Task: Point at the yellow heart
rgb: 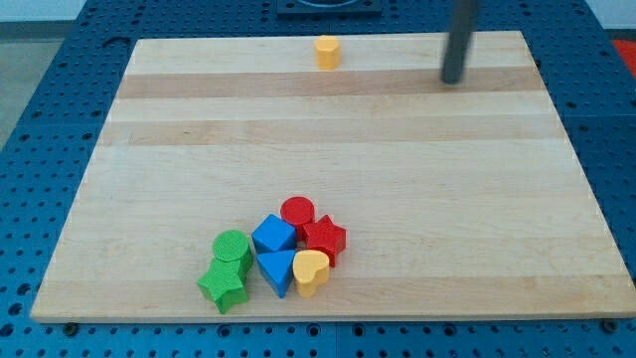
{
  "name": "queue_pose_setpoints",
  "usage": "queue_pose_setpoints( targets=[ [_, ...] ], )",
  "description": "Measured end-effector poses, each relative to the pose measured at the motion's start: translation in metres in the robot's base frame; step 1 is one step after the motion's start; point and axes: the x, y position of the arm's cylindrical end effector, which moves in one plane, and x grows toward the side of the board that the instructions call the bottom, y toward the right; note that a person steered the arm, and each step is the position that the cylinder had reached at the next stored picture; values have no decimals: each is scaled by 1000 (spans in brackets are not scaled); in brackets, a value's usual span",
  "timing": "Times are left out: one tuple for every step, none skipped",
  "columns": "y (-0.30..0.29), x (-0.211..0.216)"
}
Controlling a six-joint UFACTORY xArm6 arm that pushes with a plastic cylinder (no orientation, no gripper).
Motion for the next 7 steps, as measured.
queue_pose_setpoints(
  targets=[
    [70,62],
    [117,150],
    [116,245],
    [84,302],
    [69,303],
    [-4,303],
    [-92,303]
  ],
)
